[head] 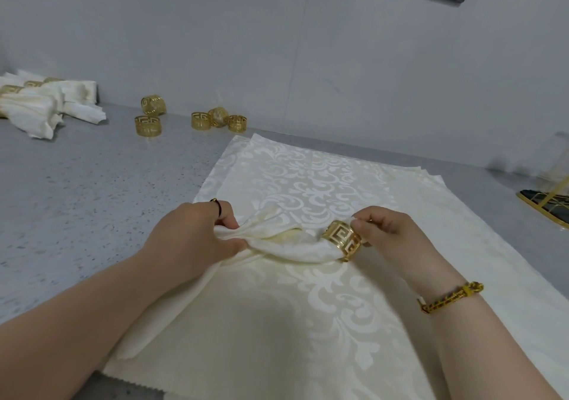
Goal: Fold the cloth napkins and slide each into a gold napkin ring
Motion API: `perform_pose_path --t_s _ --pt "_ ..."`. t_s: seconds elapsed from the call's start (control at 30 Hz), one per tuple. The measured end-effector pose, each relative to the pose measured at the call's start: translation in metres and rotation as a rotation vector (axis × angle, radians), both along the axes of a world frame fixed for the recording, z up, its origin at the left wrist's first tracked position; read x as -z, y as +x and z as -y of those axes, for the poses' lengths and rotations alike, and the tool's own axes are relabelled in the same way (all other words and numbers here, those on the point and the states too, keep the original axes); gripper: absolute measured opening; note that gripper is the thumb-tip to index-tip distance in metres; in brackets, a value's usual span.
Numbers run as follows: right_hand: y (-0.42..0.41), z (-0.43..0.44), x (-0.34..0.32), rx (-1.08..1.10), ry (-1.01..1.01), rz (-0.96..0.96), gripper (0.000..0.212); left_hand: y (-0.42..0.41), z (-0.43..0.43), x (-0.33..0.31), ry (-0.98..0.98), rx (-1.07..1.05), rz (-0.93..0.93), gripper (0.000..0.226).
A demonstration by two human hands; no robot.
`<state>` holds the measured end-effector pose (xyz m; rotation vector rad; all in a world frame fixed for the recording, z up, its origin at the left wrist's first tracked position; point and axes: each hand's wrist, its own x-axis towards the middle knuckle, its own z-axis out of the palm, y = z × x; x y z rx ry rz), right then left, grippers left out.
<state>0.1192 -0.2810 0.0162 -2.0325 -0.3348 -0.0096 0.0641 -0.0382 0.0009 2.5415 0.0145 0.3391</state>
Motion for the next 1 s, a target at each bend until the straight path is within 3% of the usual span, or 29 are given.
perform_pose_path --t_s 0.23,0.4,0.53,0.63,0.77,1.0 --pt "-0.001 -0.006 0.002 0.077 -0.13 0.209 0.034 -0.001 0.001 -0.001 0.016 -0.008 -0.006 0.029" --pt "0.007 -0.017 0.015 0.199 -0.155 0.2 0.035 -0.002 0.002 -0.001 0.017 -0.003 0.0 0.03" --pt "0.006 -0.005 0.012 -0.027 -0.15 0.002 0.037 -0.002 0.001 -0.002 0.019 -0.002 -0.002 0.03" --pt "0.0 0.008 0.0 -0.142 -0.156 0.032 0.036 -0.001 0.001 -0.002 0.017 0.005 -0.005 0.029" --pt "-0.012 0.006 -0.004 -0.252 -0.423 0.069 0.044 -0.001 0.001 -0.001 0.012 -0.002 -0.002 0.028" --pt "-0.011 -0.01 0.004 0.024 -0.467 0.135 0.03 0.0 0.0 -0.001 0.022 -0.003 -0.007 0.028"
